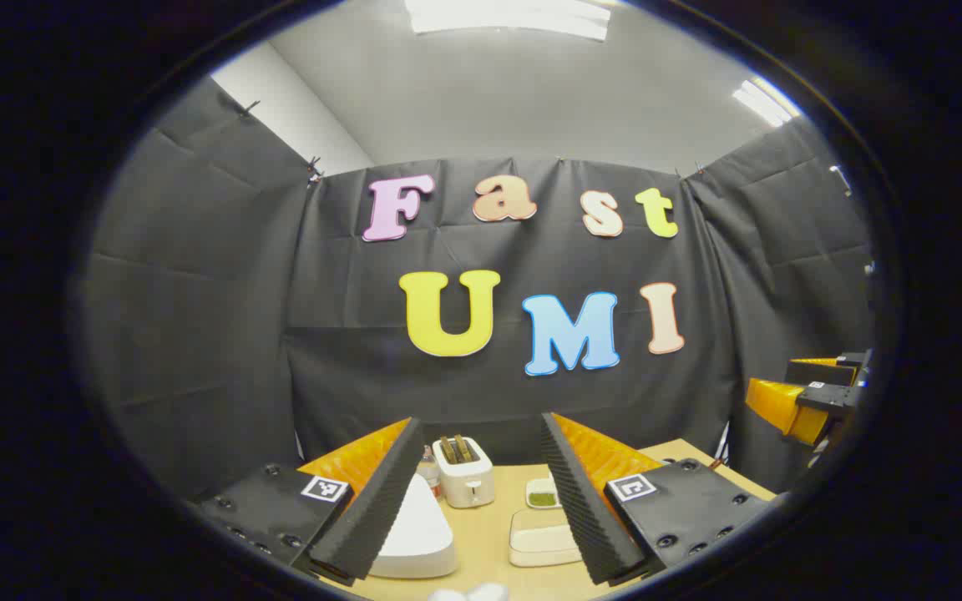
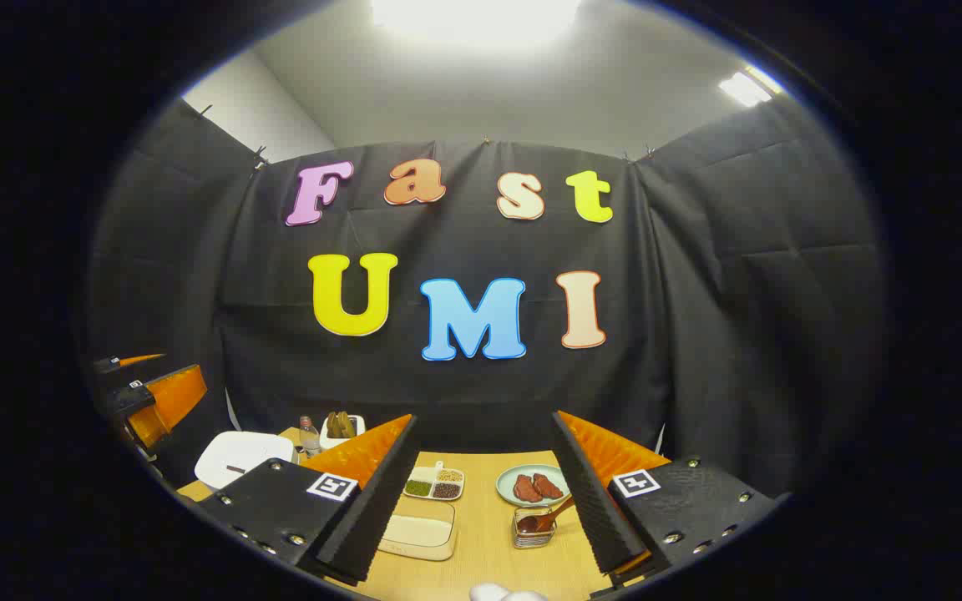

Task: Close the left gripper, press the button to open the rice cooker; take a wooden spoon from the chopstick holder with the right hand, scoop a spoonful of rice and pour it into the rice cooker, then put the wooden spoon back into the chopstick holder.

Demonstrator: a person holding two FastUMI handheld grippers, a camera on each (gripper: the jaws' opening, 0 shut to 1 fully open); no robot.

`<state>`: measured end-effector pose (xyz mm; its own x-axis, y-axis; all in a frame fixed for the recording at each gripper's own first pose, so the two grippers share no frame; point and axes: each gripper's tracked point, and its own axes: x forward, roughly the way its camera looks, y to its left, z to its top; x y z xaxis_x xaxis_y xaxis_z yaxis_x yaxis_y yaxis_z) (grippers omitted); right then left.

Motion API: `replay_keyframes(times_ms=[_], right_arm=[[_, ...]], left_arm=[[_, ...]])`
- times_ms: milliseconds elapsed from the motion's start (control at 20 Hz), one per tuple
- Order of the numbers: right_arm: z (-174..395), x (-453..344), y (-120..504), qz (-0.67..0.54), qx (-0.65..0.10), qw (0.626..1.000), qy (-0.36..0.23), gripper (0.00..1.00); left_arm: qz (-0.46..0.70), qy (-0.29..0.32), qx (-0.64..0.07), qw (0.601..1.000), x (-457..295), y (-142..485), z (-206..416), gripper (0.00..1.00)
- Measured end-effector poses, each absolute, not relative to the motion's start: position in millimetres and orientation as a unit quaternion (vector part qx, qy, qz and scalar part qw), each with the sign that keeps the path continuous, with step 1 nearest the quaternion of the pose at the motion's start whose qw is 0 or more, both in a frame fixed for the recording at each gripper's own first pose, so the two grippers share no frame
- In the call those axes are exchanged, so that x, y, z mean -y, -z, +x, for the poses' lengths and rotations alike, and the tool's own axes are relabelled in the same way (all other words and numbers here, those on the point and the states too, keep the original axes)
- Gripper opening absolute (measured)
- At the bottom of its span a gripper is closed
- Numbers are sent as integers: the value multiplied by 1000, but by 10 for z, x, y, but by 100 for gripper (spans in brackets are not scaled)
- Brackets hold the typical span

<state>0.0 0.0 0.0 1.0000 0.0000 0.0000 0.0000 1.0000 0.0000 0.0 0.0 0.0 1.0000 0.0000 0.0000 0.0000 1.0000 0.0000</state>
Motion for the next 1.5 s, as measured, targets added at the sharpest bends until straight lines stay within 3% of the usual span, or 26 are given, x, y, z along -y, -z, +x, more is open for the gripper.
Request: replay_keyframes(times_ms=[950,1450,1500], right_arm=[[47,-122,24,-6,-7,1000,14,95],[44,-153,56,-11,-11,1000,17,95],[52,-148,83,-10,-14,1000,17,95]], left_arm=[[-4,-6,-13,1000,-166,139,80,99],[-15,-11,-38,999,-236,251,181,10],[-14,-14,-48,999,-299,281,211,9]])
